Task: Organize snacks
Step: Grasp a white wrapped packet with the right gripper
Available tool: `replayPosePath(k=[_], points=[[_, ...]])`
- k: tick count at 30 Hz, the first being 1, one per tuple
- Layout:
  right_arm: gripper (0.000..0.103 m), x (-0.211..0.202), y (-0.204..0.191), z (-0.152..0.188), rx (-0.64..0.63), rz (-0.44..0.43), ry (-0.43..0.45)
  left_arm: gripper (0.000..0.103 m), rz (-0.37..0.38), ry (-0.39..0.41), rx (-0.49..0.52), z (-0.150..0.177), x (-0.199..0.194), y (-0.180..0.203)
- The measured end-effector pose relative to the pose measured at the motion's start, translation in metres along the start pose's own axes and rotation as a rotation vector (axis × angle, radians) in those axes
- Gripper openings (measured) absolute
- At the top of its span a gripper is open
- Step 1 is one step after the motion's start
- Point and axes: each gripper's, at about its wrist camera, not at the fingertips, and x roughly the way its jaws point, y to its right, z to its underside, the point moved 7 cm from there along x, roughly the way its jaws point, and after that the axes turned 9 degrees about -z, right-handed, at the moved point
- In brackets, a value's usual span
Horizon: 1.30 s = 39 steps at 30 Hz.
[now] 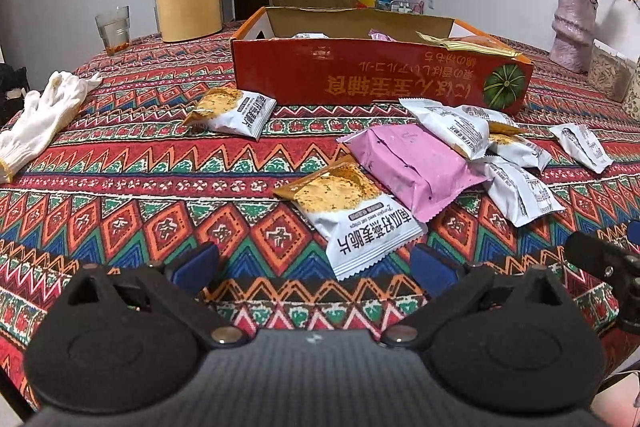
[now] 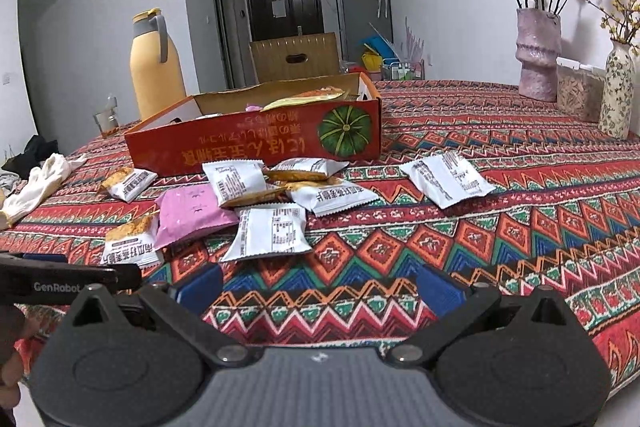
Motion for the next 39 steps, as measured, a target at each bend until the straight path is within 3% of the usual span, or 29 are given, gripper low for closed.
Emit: replayPosePath(k=[12,21,27,30,33,35,39], points=[[0.103,0.009,0.0,-0.004,0.021,-0.007,-0.015,0.103,-0.01,0.013,-0.007,0.002,-0.003,-0.001],[0.101,0.043,-0.007,-0.026,-0.011,-0.008,-0.061,0.103,0.008,0.028,-0.009,-0.003,-0.009,-0.006],[0.087,0.069,-0.013,-0.031,-0.028,-0.002,-0.127,0.103,0.015,0.053,-0.023,-0.01,-0.013,-0.011],[0.085,0.074,-0.014,-0.032,-0.032,-0.004,-0.13,0.103,0.017,0.057,-0.023,-0.011,-0.012,-0.012],[0.071,0.073,-0.016,-0.032,-0.041,-0.015,-0.118,0.103,0.028,0.053,-0.024,-0.012,-0.009,-0.011],[0.047,0.07,-0.017,-0.032,-0.047,-0.027,-0.107,0.103,0.032,0.051,-0.025,-0.012,-0.007,-0.011],[0.041,0.063,-0.018,-0.029,-0.052,-0.049,-0.074,0.103,0.03,0.044,-0.028,-0.014,-0.005,-0.01]])
